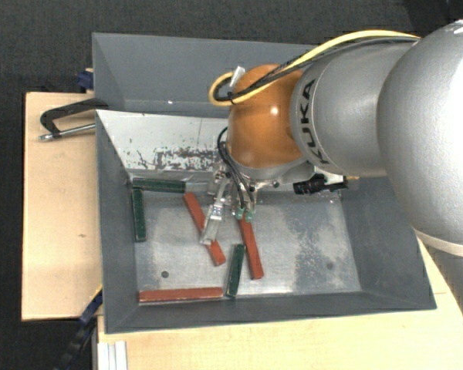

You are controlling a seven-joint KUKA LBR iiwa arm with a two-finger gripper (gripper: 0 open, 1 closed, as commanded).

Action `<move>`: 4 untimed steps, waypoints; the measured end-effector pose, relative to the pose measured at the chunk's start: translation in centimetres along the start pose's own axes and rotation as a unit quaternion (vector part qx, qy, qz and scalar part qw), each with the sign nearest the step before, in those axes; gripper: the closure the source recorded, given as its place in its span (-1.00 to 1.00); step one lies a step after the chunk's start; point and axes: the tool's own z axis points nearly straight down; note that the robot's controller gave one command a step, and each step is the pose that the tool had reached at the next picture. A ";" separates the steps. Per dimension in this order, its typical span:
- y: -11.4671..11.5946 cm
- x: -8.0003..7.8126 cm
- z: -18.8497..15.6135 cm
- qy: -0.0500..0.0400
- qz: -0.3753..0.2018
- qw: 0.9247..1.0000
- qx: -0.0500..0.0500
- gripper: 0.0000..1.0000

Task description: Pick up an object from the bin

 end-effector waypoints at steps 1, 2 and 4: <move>0.6 -0.7 2.7 -0.001 -0.008 1.000 0.000 -1.00; 1.2 0.0 5.3 0.001 0.107 0.994 0.001 1.00; 1.2 0.0 5.2 0.001 0.107 0.994 0.001 1.00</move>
Offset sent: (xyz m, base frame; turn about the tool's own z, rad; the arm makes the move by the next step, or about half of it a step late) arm 0.0021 0.0113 -0.0544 0.2162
